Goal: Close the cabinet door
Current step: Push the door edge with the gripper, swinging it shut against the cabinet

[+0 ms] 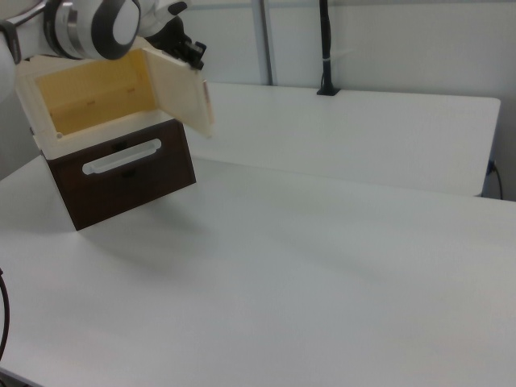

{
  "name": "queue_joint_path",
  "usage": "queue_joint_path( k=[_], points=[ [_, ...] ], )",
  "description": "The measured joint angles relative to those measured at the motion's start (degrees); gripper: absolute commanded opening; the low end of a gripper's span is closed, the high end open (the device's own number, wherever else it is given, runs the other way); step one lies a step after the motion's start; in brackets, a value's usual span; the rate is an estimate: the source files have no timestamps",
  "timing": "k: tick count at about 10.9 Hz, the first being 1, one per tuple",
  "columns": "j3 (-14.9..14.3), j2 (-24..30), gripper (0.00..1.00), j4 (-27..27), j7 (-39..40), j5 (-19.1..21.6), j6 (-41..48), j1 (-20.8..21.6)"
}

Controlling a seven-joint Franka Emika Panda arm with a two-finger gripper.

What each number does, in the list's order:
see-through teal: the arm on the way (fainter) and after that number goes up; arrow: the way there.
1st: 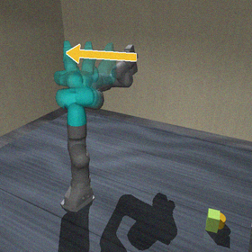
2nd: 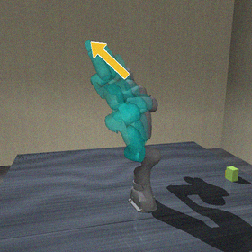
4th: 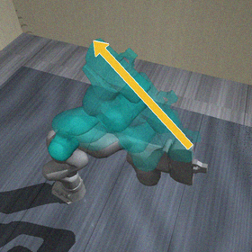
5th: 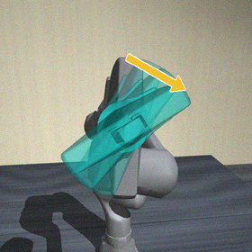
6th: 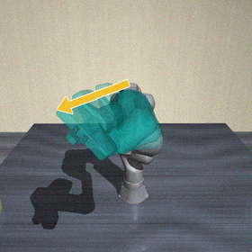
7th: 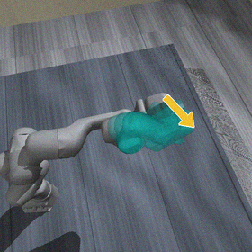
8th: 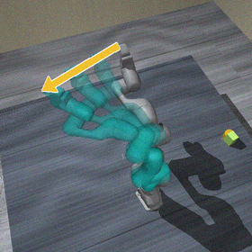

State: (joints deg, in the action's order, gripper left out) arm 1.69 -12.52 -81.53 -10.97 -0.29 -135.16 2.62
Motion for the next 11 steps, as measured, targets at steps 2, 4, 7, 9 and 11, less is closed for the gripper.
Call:
queue_joint_path(
  k=[2, 4, 7, 9, 11],
  points=[
    [1.83, 1.64, 0.00, 0.81, 0.53, 0.96, 12.57, 0.56],
    [2.84, 3.33, 0.00, 2.32, 1.64, 4.95, 20.16, 1.91],
    [2.81, 3.85, 0.00, 3.04, 1.98, 5.73, 21.64, 2.00],
    [3.04, 3.72, 0.00, 3.02, 2.67, 5.93, 21.67, 2.44],
    [3.40, 3.63, 0.00, 3.01, 2.84, 6.07, 21.68, 5.06]
  ],
)
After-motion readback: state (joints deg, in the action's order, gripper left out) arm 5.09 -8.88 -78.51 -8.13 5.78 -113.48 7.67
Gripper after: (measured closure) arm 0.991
